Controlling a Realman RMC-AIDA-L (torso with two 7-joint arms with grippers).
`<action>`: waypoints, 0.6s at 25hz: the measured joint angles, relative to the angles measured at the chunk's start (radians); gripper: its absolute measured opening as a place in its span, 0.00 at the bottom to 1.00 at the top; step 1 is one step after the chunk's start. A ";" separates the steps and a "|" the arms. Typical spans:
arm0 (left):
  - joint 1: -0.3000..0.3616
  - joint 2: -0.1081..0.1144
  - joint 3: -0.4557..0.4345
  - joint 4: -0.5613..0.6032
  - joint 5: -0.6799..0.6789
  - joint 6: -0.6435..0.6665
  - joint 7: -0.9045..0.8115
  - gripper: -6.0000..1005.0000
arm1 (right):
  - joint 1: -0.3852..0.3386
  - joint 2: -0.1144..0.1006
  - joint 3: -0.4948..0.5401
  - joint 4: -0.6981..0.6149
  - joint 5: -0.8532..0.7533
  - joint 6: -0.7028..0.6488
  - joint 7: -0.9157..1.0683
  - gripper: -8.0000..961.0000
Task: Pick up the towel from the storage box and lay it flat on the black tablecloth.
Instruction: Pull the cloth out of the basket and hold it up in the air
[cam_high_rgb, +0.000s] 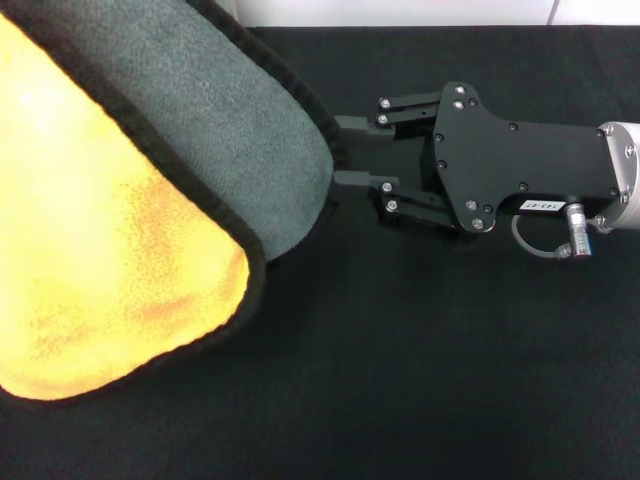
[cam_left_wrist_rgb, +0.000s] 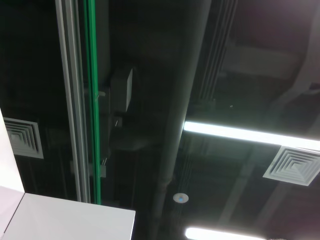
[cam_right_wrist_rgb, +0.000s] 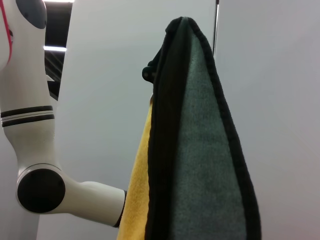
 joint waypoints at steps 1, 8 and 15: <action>0.000 0.000 0.000 0.000 -0.002 0.000 0.000 0.03 | 0.002 0.000 0.000 0.000 0.000 0.000 -0.001 0.45; 0.000 0.000 0.002 0.000 -0.003 0.000 0.000 0.03 | 0.010 0.000 -0.002 0.005 -0.004 0.009 0.001 0.30; -0.001 -0.001 0.001 0.000 -0.003 0.000 0.000 0.03 | 0.017 0.000 -0.003 0.005 -0.004 0.024 0.001 0.25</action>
